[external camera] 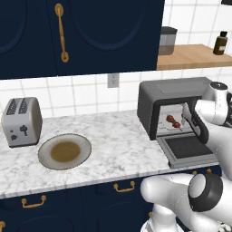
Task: Pick up the kebab skewer and baguette bread, and place them inside the toaster oven. Close the toaster oven door and start by setting the timer.
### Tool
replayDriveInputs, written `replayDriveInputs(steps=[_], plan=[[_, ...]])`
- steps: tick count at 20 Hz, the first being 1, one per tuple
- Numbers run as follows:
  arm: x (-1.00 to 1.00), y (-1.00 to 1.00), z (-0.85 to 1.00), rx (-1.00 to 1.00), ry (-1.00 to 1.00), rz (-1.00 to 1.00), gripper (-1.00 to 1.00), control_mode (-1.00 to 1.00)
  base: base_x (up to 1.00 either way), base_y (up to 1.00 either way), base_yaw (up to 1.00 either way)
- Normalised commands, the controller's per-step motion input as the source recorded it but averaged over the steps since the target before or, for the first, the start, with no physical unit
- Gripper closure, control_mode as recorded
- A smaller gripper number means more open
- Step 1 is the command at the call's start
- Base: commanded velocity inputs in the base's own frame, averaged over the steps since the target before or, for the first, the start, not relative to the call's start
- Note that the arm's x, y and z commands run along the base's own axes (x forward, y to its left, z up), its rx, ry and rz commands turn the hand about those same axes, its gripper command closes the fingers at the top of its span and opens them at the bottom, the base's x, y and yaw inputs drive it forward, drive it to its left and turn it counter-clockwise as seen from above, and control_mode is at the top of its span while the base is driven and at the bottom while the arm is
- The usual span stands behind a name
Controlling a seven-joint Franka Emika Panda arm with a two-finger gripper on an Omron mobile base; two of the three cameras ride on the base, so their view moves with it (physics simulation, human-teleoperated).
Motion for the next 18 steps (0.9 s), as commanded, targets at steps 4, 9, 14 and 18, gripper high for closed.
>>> replayDriveInputs(steps=[4,9,14,18], plan=[[0.24,-0.13,0.0,0.0,0.0,0.0,1.0,-1.0,0.0,0.0,0.0],[0.17,-0.02,0.0,0.0,0.0,0.0,1.0,-1.0,0.0,0.0,0.0],[0.17,0.0,0.0,0.0,0.0,0.0,1.0,-1.0,0.0,0.0,0.0],[0.17,0.0,-0.06,0.0,0.0,0.0,1.0,-1.0,0.0,0.0,0.0]])
